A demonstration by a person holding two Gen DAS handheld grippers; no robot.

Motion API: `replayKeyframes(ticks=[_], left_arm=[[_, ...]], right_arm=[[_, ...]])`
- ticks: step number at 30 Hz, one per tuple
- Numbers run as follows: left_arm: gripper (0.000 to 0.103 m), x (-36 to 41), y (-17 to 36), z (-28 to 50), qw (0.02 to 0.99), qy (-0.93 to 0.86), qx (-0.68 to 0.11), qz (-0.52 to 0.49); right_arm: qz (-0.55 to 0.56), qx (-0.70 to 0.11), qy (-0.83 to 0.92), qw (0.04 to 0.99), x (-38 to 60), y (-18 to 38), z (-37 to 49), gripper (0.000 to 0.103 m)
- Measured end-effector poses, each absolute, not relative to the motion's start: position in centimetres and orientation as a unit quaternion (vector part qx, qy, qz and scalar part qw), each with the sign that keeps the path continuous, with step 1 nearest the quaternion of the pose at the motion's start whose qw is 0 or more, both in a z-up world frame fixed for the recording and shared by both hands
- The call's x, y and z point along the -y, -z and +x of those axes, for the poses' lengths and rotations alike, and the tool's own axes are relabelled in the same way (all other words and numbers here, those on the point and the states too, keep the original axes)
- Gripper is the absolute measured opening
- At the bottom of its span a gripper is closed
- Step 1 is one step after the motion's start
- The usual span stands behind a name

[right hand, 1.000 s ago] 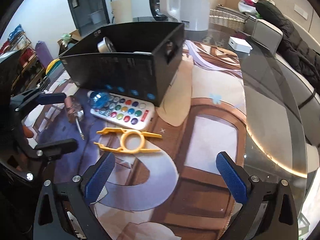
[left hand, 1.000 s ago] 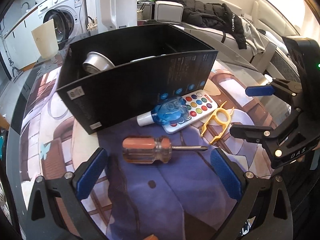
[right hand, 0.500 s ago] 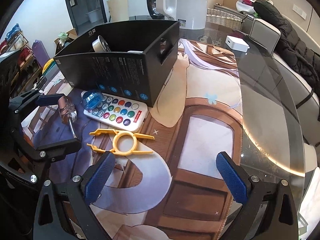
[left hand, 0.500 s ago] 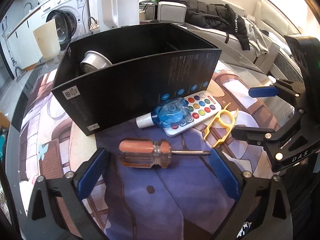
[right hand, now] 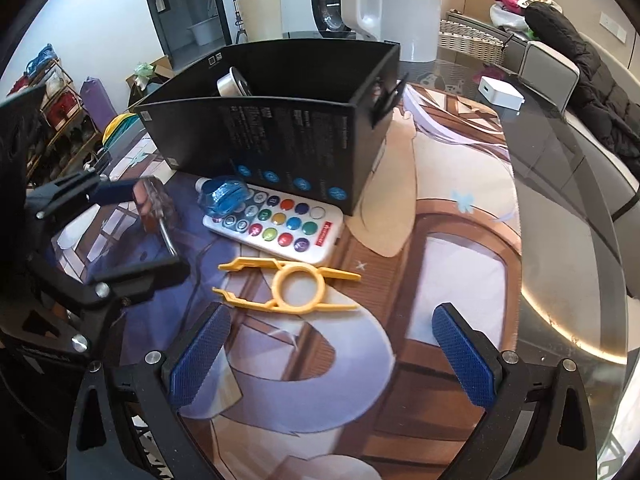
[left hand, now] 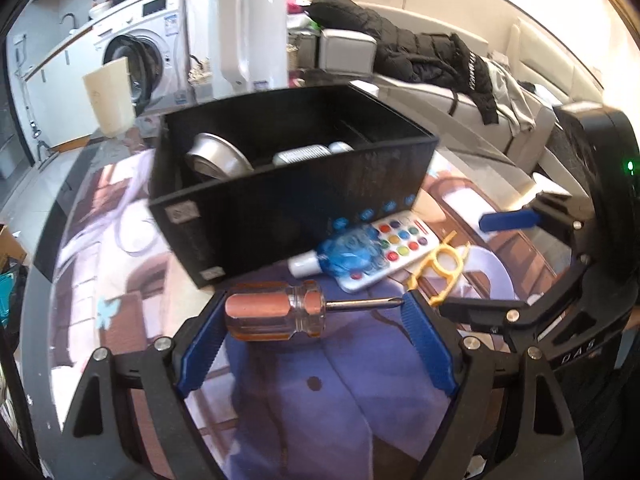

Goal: Organize rigid objects
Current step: 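Close the left tool on the screwdriver while the right tool closes on the yellow opener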

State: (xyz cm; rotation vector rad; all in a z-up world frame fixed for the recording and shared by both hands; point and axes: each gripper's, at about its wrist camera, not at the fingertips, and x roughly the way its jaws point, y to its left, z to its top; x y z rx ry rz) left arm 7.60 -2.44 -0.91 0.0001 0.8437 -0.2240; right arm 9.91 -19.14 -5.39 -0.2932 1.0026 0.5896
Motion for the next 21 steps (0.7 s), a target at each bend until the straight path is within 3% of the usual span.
replayKeyframes(ticks=[17, 19, 21], left_arm=[[0.085, 0.2, 0.5, 7.7, 0.917, 0.076, -0.392, -0.020], [0.085, 0.1, 0.4, 7.6, 0.917, 0.076, -0.391, -0.021], [0.085, 0.0, 0.4, 7.6, 0.918, 0.075, -0.390, -0.022]], right_arm=[[-0.127, -0.450, -0.229, 0.854, 16.9, 5.7, 8.2, 0.102], [-0.126, -0.447, -0.229, 0.856, 17.1, 5.5, 8.2, 0.099], [-0.127, -0.439, -0.236, 0.857, 17.1, 5.2, 8.0, 0.082]])
